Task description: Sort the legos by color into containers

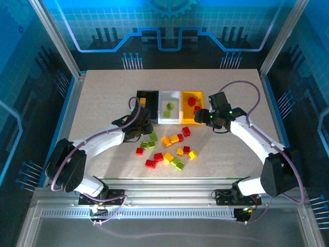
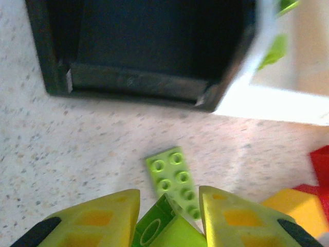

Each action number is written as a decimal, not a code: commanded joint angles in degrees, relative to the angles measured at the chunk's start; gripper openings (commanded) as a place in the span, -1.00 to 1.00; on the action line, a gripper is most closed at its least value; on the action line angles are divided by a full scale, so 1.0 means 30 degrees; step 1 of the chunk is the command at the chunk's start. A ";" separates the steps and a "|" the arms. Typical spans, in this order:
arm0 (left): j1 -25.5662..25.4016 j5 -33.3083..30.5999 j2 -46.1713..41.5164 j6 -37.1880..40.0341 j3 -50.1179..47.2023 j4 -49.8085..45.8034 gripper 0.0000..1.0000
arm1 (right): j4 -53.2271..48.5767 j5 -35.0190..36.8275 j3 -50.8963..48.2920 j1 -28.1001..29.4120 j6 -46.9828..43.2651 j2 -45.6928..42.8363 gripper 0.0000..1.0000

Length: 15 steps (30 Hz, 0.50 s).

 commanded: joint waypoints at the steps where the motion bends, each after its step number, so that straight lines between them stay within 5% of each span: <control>1: -0.0496 -0.0037 0.0487 0.0497 0.2528 -0.0513 -0.47 | 0.0190 -0.0045 -0.0406 -0.0115 0.0371 -0.0544 0.38; 15: -0.0918 -0.1924 1.0323 0.2956 1.3012 -0.1338 -0.40 | -0.0014 -0.0350 -0.0930 -0.0476 0.0217 -0.0770 0.39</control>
